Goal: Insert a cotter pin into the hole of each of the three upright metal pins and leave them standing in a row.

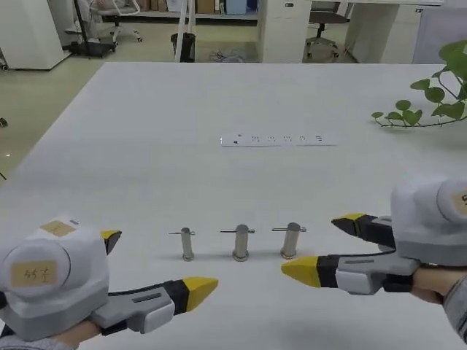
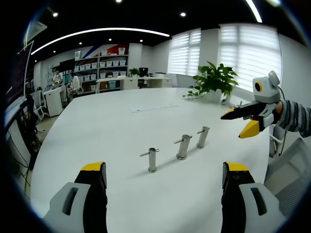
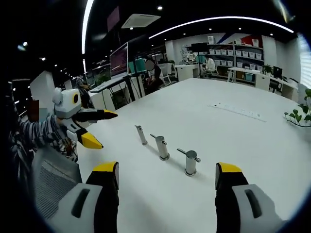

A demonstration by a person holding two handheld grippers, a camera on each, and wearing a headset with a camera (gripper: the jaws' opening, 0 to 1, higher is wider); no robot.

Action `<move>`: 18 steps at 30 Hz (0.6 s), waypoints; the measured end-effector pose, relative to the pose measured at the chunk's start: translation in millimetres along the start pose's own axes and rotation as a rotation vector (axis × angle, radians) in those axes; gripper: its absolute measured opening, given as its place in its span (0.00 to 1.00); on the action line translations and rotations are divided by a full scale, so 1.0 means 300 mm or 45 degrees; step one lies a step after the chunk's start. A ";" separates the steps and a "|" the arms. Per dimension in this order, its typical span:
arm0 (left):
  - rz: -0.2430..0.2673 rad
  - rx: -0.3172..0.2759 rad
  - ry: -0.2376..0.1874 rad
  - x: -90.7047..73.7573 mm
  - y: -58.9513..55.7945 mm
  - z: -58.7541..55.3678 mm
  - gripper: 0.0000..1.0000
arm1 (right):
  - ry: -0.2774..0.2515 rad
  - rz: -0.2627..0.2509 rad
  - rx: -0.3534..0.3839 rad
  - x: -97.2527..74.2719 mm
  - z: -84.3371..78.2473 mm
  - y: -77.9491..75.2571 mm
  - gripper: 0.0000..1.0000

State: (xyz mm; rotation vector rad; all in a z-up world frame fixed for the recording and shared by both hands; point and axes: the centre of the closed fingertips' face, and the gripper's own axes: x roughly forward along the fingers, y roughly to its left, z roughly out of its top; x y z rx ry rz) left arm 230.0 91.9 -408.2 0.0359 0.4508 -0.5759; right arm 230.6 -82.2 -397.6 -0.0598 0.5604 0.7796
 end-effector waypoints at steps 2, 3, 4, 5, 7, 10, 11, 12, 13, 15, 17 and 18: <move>-0.002 0.004 0.005 -0.003 -0.002 -0.001 0.99 | 0.004 0.004 0.004 0.000 -0.004 0.010 0.82; -0.003 0.006 0.007 -0.003 -0.002 -0.002 0.99 | 0.004 0.000 0.006 -0.001 -0.006 0.013 0.82; -0.002 0.005 0.008 -0.004 -0.001 -0.004 0.99 | 0.001 -0.007 0.009 -0.002 -0.007 0.014 0.83; 0.001 0.004 0.010 -0.005 0.001 -0.005 0.99 | -0.007 -0.016 0.018 -0.003 -0.006 0.011 0.84; 0.004 -0.001 0.011 -0.007 0.002 -0.008 0.99 | -0.041 -0.023 0.043 -0.002 0.001 0.013 0.87; -0.001 0.002 0.020 -0.010 -0.003 -0.016 0.99 | -0.066 -0.025 0.061 -0.003 0.001 0.022 0.89; 0.000 0.003 0.025 -0.010 -0.003 -0.019 0.99 | -0.068 -0.030 0.060 -0.002 -0.002 0.026 0.90; -0.001 0.005 0.028 -0.009 -0.003 -0.023 0.99 | -0.071 -0.033 0.060 -0.002 -0.003 0.028 0.91; -0.002 0.004 0.028 -0.009 -0.004 -0.024 0.99 | -0.073 -0.033 0.059 -0.002 -0.003 0.031 0.91; -0.002 -0.001 0.030 -0.013 -0.005 -0.025 0.99 | -0.069 -0.038 0.054 -0.002 -0.005 0.033 0.92; -0.001 0.000 0.034 -0.015 -0.006 -0.027 0.99 | -0.062 -0.045 0.040 -0.002 -0.010 0.036 0.92; -0.003 0.002 0.037 -0.016 -0.008 -0.027 0.99 | -0.062 -0.047 0.035 -0.003 -0.011 0.038 0.92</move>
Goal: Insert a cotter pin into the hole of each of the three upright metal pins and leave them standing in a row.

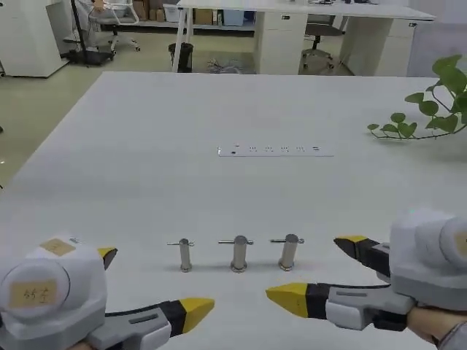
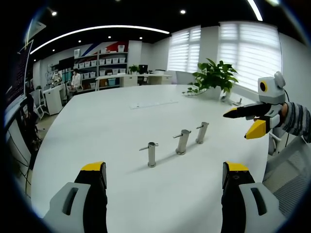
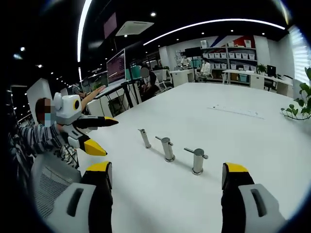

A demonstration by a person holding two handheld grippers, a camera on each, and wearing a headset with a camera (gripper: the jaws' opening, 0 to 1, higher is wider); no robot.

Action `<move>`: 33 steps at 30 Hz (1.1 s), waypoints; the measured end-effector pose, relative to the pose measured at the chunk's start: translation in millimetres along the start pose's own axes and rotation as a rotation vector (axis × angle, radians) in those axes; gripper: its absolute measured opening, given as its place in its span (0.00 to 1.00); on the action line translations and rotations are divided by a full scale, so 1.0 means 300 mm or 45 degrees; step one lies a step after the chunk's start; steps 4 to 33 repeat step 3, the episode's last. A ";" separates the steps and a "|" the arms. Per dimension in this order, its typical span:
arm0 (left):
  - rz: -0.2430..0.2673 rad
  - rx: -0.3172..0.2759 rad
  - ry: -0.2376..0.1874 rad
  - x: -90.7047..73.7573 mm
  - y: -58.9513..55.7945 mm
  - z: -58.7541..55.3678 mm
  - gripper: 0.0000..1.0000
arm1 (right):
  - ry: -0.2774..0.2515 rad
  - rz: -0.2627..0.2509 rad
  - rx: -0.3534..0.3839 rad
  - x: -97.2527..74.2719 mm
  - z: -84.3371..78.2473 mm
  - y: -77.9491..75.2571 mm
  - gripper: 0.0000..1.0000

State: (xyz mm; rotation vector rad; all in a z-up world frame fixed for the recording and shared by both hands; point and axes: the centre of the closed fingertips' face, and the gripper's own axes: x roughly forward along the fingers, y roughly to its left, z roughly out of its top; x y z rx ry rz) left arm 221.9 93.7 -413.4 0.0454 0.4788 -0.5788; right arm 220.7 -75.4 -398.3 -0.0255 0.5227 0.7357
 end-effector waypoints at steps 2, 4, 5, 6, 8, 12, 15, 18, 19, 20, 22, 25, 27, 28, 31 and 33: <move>-0.001 0.002 0.004 -0.003 -0.004 0.001 0.99 | -0.007 0.002 0.001 -0.003 0.001 0.007 0.92; -0.003 0.002 0.005 -0.004 -0.005 0.001 0.99 | -0.007 0.004 -0.002 -0.006 0.001 0.012 0.92; -0.003 0.002 0.005 -0.004 -0.005 0.001 0.99 | -0.007 0.004 -0.002 -0.006 0.001 0.012 0.92; -0.003 0.002 0.005 -0.004 -0.005 0.001 0.99 | -0.007 0.004 -0.002 -0.006 0.001 0.012 0.92; -0.003 0.002 0.005 -0.004 -0.005 0.001 0.99 | -0.007 0.004 -0.002 -0.006 0.001 0.012 0.92; -0.003 0.002 0.005 -0.004 -0.005 0.001 0.99 | -0.007 0.004 -0.002 -0.006 0.001 0.012 0.92; -0.003 0.002 0.005 -0.004 -0.005 0.001 0.99 | -0.007 0.004 -0.002 -0.006 0.001 0.012 0.92; -0.003 0.002 0.005 -0.004 -0.005 0.001 0.99 | -0.007 0.004 -0.002 -0.006 0.001 0.012 0.92; -0.003 0.002 0.005 -0.004 -0.005 0.001 0.99 | -0.007 0.004 -0.002 -0.006 0.001 0.012 0.92; -0.003 0.002 0.005 -0.004 -0.005 0.001 0.99 | -0.007 0.004 -0.002 -0.006 0.001 0.012 0.92; -0.003 0.002 0.005 -0.004 -0.005 0.001 0.99 | -0.007 0.004 -0.002 -0.006 0.001 0.012 0.92; -0.003 0.002 0.005 -0.004 -0.005 0.001 0.99 | -0.007 0.004 -0.002 -0.006 0.001 0.012 0.92; -0.003 0.002 0.005 -0.004 -0.005 0.001 0.99 | -0.007 0.004 -0.002 -0.006 0.001 0.012 0.92; -0.003 0.002 0.005 -0.004 -0.005 0.001 0.99 | -0.007 0.004 -0.002 -0.006 0.001 0.012 0.92; -0.003 0.002 0.005 -0.004 -0.005 0.001 0.99 | -0.007 0.004 -0.002 -0.006 0.001 0.012 0.92; -0.003 0.002 0.005 -0.004 -0.005 0.001 0.99 | -0.007 0.004 -0.002 -0.006 0.001 0.012 0.92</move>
